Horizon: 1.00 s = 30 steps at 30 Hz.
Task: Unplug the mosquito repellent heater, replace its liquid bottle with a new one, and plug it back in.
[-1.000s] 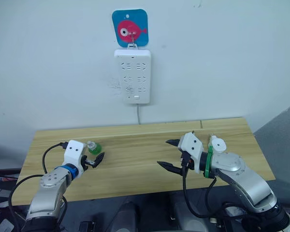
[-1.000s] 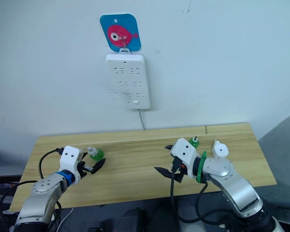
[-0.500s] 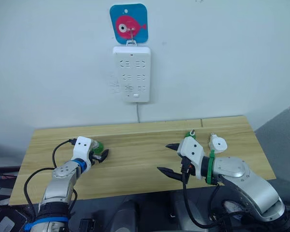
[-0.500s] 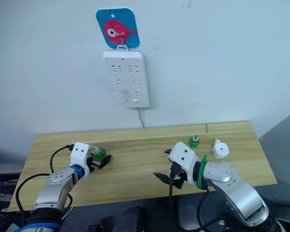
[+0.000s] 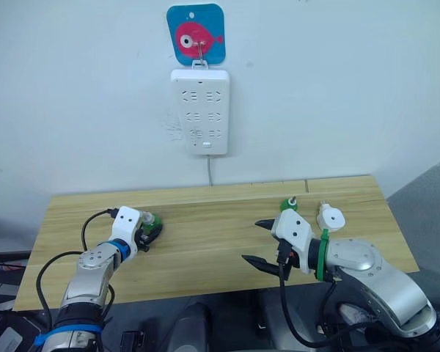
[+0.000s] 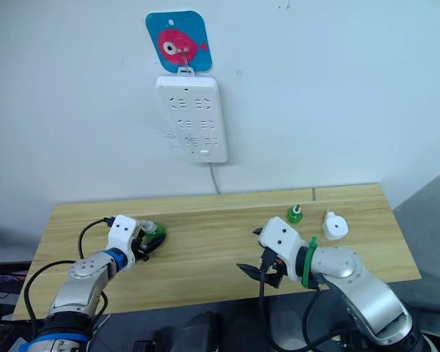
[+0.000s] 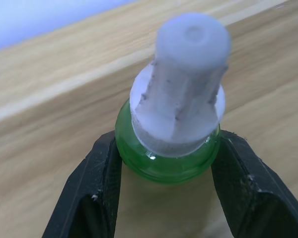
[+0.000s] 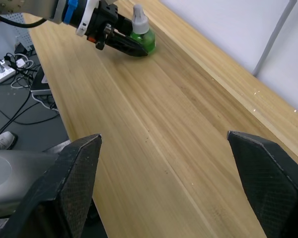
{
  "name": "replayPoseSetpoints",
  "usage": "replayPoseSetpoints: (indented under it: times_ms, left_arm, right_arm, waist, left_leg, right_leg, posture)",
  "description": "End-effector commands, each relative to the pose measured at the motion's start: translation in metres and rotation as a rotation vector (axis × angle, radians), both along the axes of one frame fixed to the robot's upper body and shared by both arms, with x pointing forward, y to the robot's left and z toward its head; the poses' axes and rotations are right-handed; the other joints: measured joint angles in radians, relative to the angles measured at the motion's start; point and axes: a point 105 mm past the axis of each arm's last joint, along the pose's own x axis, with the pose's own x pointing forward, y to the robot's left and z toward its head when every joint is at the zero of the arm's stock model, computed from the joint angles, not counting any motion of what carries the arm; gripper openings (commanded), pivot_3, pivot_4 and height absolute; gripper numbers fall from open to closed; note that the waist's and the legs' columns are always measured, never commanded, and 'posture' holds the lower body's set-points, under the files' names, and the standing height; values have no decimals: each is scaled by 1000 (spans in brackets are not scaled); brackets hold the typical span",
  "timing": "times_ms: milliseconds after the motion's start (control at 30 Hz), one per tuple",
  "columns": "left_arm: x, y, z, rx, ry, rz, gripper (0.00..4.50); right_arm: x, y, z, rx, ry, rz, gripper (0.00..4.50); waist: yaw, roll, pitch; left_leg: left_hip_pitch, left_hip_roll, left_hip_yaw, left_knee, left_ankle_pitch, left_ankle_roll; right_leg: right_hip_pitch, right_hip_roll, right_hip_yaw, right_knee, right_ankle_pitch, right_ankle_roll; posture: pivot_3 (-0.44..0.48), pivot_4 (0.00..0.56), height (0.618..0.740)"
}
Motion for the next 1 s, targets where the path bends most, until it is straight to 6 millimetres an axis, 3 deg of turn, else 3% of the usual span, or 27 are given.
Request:
replayPoseSetpoints:
  times_ms: [33,233,400,700,1000]
  left_arm:
    - [0,-43,35,32,-107,-314,2211]
    - [-16,-109,76,35,-168,-759,2211]
    - [-26,-145,101,64,-186,-1023,2211]
    - [-22,-165,113,127,-193,-1152,2211]
    - [-18,-165,110,154,-172,-1166,2211]
  right_arm:
    - [-6,-1,21,38,-43,43,4236]
    - [-6,0,34,28,-24,89,4236]
    - [10,11,45,14,-29,57,4236]
    - [24,30,51,6,-13,31,4236]
    - [29,46,54,19,-55,39,4236]
  waist:
    - [0,0,0]
    - [0,0,0]
    - [-9,0,0]
    - [-24,0,-1]
    - [-32,0,-3]
  left_leg:
    - [0,0,0,0,0,0]
    - [-1,-1,0,0,0,-1]
    - [-2,-1,0,0,0,-1]
    - [-5,-1,0,1,0,-1]
    - [-18,-1,0,4,4,-5]
  right_leg:
    - [0,0,0,0,0,0]
    - [0,-1,0,-1,0,0]
    - [0,0,0,-1,0,0]
    - [-3,1,-1,0,0,0]
    - [-19,1,-1,5,1,-1]
  posture:
    - [-167,261,740]
    - [-183,242,740]
    - [-203,223,740]
    - [-227,201,740]
    - [-224,191,740]
